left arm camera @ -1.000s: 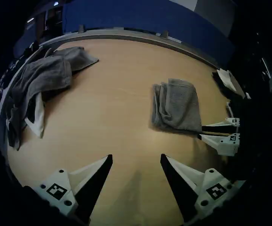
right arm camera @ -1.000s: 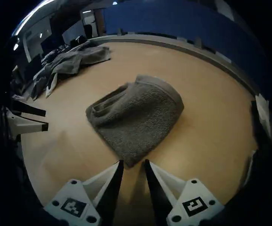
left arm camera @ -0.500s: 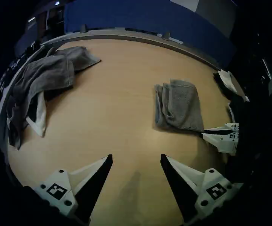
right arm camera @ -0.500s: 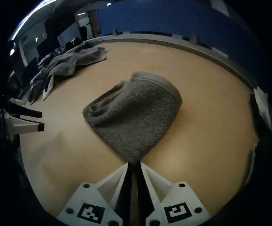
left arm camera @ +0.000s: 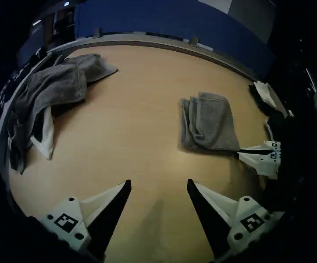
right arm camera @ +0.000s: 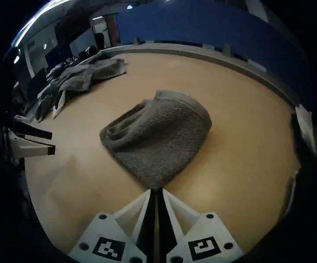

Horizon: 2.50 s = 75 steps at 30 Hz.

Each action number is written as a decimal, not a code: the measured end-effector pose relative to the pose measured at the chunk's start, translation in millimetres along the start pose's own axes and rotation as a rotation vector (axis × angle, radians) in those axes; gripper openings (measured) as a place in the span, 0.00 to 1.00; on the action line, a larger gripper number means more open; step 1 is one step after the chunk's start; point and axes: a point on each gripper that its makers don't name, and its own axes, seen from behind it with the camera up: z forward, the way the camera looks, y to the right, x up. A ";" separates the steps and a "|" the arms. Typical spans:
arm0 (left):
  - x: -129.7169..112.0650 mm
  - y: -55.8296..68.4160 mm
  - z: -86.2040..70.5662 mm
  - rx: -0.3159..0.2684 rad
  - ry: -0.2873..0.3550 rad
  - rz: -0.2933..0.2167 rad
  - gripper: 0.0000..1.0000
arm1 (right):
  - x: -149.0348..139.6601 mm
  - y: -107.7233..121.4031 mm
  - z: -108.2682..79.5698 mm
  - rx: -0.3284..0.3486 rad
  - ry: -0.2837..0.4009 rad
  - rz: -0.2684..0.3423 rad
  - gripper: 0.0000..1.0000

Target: Fold towel

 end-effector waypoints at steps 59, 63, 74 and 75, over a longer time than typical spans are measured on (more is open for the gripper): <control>31.6 22.7 -40.6 -0.029 0.083 0.032 0.94 | 183.5 168.3 -211.8 -0.161 0.308 -0.088 0.02; 30.6 24.7 -39.7 -0.026 0.081 0.036 0.94 | 180.3 201.7 -222.6 -0.201 0.297 -0.077 0.02; 30.7 32.5 -35.8 -0.022 0.073 0.049 0.94 | 171.8 273.4 -237.1 -0.281 0.271 -0.049 0.02; 31.0 33.5 -35.7 -0.021 0.072 0.050 0.94 | 171.1 277.7 -236.9 -0.285 0.269 -0.046 0.02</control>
